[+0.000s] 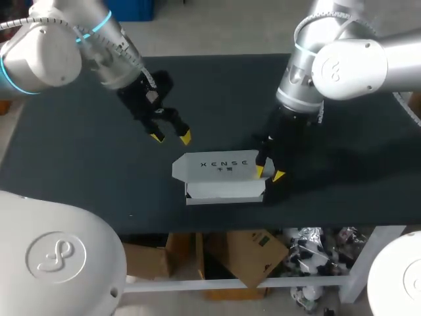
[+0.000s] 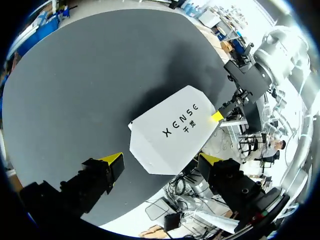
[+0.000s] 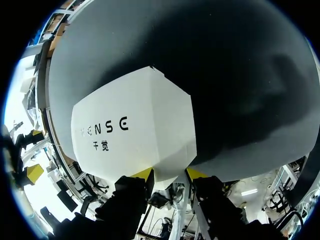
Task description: Assemble the packaging by folding the flat box into shape, placing the metal phone stand inside, and closing the box properly
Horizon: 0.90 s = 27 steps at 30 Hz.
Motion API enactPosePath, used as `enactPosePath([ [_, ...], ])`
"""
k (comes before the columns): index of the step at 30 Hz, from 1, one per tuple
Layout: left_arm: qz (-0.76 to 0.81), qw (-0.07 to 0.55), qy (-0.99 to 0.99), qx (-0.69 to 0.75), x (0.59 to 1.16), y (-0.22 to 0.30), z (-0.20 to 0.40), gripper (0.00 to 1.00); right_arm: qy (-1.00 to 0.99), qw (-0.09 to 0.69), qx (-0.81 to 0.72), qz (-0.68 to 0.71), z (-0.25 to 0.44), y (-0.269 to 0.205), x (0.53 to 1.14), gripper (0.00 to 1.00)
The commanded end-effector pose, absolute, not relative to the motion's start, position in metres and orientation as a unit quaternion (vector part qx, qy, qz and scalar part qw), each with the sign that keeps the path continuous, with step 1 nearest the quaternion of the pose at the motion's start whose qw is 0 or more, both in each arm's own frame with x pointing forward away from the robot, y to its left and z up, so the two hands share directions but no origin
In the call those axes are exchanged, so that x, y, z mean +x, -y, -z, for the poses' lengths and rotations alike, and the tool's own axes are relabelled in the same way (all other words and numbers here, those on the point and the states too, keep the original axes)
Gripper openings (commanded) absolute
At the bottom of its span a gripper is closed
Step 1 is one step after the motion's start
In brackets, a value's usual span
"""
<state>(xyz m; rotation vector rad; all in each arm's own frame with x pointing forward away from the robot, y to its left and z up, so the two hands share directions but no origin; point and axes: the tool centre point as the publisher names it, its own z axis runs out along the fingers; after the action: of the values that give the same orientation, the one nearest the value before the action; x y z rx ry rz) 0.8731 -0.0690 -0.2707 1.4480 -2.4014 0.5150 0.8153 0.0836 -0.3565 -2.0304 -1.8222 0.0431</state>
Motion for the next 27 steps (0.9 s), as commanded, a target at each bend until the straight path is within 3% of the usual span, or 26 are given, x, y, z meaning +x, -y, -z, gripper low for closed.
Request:
enactPosePath([
  [1, -0.159, 0.161, 0.802, 0.553, 0.876, 0.072, 0.272, 1.0, 0.654, 0.206, -0.728, -0.016, 0.357, -0.084, 0.816, 0.41],
  [27, -0.132, 0.154, 0.765, 0.611, 0.859, 0.087, 0.281, 0.98, 0.653, 0.203, -0.73, -0.013, 0.354, -0.082, 0.813, 0.4],
])
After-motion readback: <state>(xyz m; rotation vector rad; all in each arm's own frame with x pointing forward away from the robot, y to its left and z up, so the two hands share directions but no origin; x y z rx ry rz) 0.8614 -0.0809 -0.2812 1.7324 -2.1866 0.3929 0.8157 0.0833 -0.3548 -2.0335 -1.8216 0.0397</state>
